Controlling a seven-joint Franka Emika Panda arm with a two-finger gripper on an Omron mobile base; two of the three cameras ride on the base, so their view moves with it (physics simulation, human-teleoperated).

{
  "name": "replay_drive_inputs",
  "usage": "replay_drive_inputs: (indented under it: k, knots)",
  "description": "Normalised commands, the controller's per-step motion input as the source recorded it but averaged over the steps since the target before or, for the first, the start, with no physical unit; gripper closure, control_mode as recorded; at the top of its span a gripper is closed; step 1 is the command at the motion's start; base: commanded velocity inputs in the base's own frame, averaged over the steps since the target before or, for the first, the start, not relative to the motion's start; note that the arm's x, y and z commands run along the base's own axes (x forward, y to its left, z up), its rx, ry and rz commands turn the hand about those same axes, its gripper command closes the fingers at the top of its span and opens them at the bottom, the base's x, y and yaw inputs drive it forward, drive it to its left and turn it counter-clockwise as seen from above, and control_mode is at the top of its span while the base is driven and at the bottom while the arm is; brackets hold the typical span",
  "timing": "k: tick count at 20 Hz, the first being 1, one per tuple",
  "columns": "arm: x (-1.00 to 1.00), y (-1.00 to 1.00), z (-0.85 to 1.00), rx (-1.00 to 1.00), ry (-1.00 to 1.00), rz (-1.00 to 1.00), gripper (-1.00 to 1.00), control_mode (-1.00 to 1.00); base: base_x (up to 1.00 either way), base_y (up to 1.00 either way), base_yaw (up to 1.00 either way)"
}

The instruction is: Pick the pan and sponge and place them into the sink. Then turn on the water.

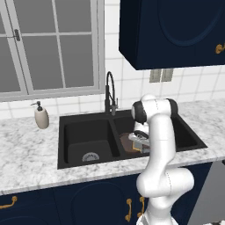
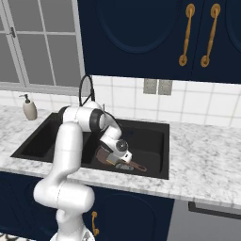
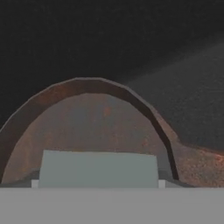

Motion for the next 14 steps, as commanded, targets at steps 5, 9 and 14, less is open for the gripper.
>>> replay_drive_inputs:
  k: [5, 9, 14]
  knots:
    - [0.39, 0.00, -0.15, 0.01, 0.03, -0.09, -1.00, -1.00, 0.00, 0.00, 0.00]
    - [0.22, 0.00, 0.14, 0.11, 0.00, -0.01, -1.00, -1.00, 0.00, 0.00, 0.00]
    - [0.32, 0.00, 0.31, 0.09, 0.01, 0.00, -1.00, -1.00, 0.00, 0.00, 0.00]
